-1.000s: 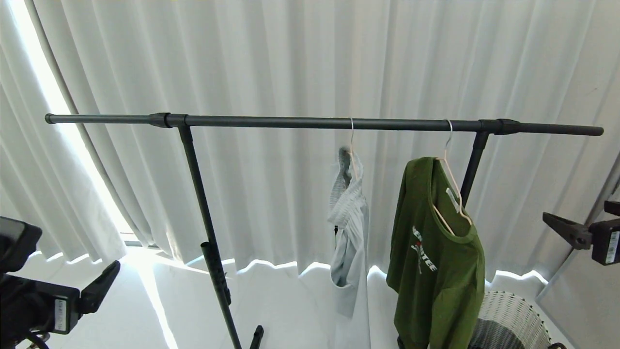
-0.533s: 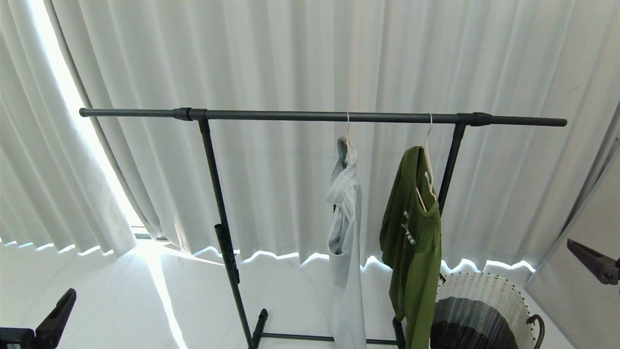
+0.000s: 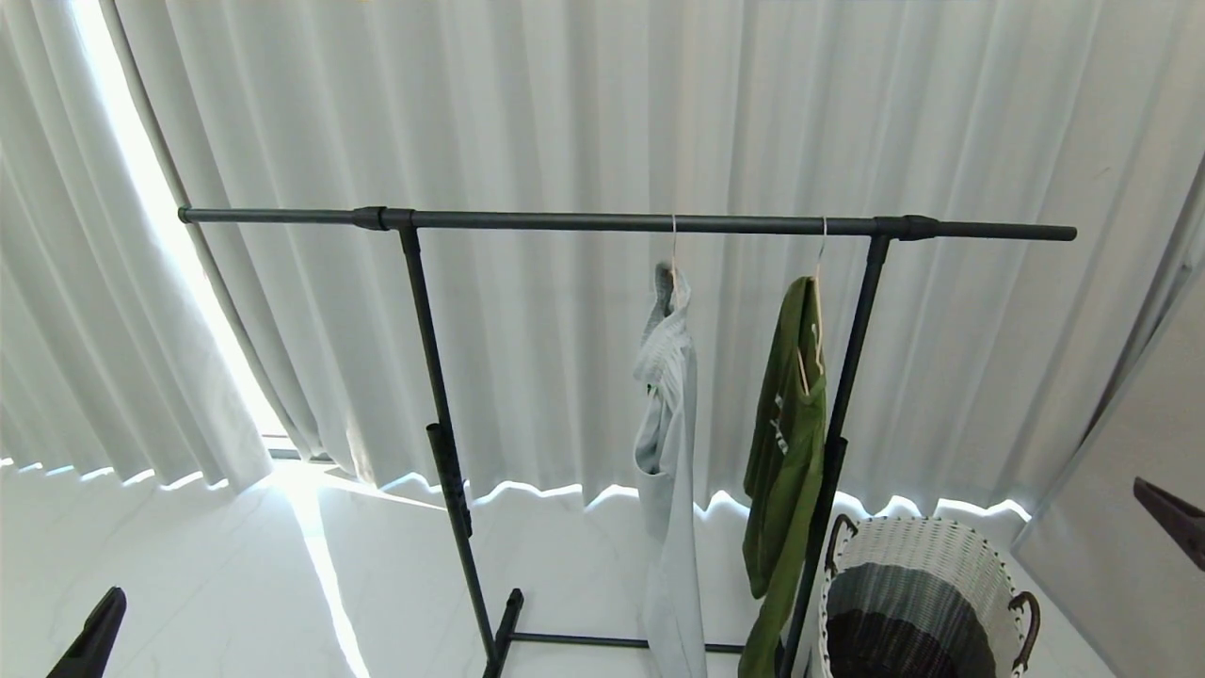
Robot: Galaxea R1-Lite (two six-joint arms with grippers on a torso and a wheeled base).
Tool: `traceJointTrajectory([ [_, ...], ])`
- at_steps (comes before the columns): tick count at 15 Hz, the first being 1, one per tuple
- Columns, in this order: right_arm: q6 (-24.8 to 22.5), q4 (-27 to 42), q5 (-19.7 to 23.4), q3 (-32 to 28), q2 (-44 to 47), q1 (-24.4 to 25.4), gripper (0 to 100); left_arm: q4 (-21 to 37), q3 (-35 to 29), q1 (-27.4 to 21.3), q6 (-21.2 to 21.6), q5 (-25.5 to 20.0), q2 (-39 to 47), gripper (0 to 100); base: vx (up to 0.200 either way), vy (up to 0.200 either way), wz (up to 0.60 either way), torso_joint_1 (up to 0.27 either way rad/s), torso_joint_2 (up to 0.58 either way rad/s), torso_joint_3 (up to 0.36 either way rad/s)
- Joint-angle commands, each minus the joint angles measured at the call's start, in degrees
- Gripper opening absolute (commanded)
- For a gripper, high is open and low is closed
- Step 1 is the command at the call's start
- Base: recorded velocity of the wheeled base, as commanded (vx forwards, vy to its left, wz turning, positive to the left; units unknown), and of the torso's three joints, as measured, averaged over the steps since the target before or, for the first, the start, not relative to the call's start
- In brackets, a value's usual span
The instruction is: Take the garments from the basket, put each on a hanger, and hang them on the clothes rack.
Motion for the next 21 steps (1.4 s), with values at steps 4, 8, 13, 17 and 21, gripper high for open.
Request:
traceJointTrajectory([
  [4,-1.47,-0.12,0.29,1.24,-4.62,-2.33,100,1.1,4.38,-0.19,-0.19,-0.45,-10.36,100,0.0,0.0,0.0,0.0,0.0,0.0],
  [8,-2.96,-0.04,0.38,2.74,-10.6,-2.33,100,18.07,4.38,-0.37,-3.09,-4.58,-30.84,100,0.0,0.0,0.0,0.0,0.0,0.0],
  [13,-3.05,1.81,0.38,2.91,-17.19,-2.33,100,19.83,4.38,-0.37,-11.0,-1.94,-30.57,100,0.0,0.0,0.0,0.0,0.0,0.0],
  [17,-2.96,8.84,0.46,2.91,-25.63,-2.33,100,19.91,4.38,-0.37,-14.86,-2.47,-30.57,100,0.0,0.0,0.0,0.0,0.0,0.0],
  [21,-2.87,18.07,0.46,2.74,-33.72,-2.24,100,22.9,4.38,-0.37,-16.18,-12.93,-30.57,100,0.0,0.0,0.0,0.0,0.0,0.0],
])
